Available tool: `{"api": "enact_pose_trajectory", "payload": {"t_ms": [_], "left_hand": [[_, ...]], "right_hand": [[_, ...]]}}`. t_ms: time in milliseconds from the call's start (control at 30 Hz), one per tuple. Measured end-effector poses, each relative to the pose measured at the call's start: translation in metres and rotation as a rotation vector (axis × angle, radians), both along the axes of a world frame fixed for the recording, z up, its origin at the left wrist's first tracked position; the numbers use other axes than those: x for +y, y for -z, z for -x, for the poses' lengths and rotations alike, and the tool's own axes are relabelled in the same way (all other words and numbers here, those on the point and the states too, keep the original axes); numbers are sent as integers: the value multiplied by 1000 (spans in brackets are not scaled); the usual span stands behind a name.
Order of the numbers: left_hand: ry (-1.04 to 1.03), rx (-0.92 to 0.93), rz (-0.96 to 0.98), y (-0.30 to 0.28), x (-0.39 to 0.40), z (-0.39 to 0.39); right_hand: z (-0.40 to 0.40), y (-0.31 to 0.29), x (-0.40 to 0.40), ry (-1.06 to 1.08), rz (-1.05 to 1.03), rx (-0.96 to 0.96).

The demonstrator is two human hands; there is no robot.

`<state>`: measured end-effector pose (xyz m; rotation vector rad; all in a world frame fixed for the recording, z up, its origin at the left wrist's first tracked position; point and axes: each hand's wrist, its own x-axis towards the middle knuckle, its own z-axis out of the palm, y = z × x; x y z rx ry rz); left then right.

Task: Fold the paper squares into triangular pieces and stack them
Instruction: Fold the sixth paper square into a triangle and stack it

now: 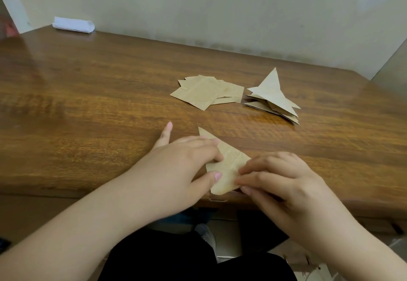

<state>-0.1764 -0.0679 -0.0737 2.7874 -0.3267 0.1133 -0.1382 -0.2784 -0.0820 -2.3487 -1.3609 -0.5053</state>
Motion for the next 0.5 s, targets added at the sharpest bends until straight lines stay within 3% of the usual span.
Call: {"api": "enact_pose_trajectory", "payload": {"t_ms": [133, 233, 400, 500], "left_hand": [[15, 79, 78, 2, 4, -12], [18, 92, 99, 5, 8, -10], [68, -193, 268, 14, 7, -4], [138, -249, 271, 21, 8, 1]], "right_hand": [[-8, -4, 13, -50, -4, 139], [-11, -5, 12, -55, -29, 357], [-5, -3, 15, 55, -101, 479], [1, -5, 17, 131, -142, 546]]}}
